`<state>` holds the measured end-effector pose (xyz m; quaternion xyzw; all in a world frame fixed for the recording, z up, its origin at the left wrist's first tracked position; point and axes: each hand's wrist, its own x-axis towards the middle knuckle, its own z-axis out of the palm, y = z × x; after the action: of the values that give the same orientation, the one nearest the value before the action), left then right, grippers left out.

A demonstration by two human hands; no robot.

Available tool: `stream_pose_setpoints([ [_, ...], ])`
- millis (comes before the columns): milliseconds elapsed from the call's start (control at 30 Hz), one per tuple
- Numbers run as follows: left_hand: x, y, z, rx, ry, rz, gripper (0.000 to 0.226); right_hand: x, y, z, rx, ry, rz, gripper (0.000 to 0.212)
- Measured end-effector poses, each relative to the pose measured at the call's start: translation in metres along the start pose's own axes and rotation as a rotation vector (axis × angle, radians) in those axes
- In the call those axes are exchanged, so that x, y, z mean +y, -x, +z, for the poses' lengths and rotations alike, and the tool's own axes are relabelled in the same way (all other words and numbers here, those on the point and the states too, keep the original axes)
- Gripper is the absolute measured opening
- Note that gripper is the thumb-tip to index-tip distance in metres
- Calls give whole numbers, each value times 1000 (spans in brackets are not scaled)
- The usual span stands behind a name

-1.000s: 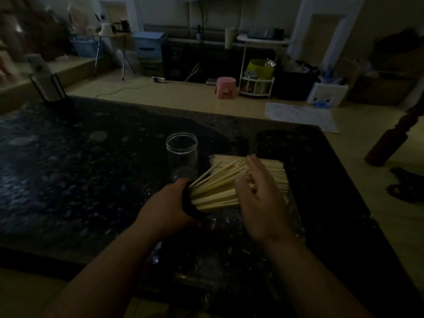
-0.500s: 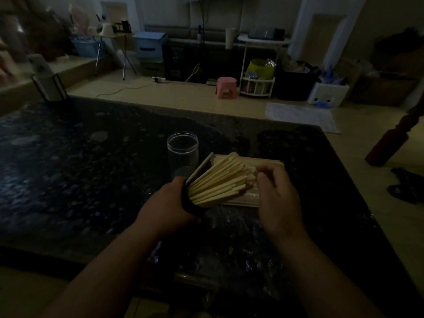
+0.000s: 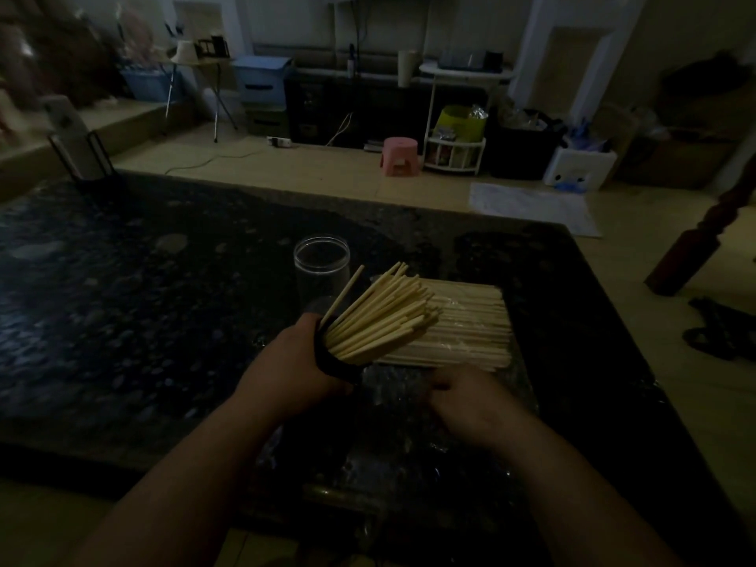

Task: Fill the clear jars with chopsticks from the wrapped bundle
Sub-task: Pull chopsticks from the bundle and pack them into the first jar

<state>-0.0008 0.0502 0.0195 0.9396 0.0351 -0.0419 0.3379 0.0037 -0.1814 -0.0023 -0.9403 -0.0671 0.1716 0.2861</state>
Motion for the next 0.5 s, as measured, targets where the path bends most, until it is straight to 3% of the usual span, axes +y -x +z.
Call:
stream_pose_setpoints([
  [267, -4, 0, -1, 19, 8, -2, 86, 9, -5, 21, 110, 52, -108, 40],
  [400, -3, 0, -1, 29, 9, 0, 84, 22, -18, 37, 92, 216, -119, 62],
  [500, -3, -1, -1, 23, 11, -1, 84, 26, -29, 43, 94, 284, -97, 65],
])
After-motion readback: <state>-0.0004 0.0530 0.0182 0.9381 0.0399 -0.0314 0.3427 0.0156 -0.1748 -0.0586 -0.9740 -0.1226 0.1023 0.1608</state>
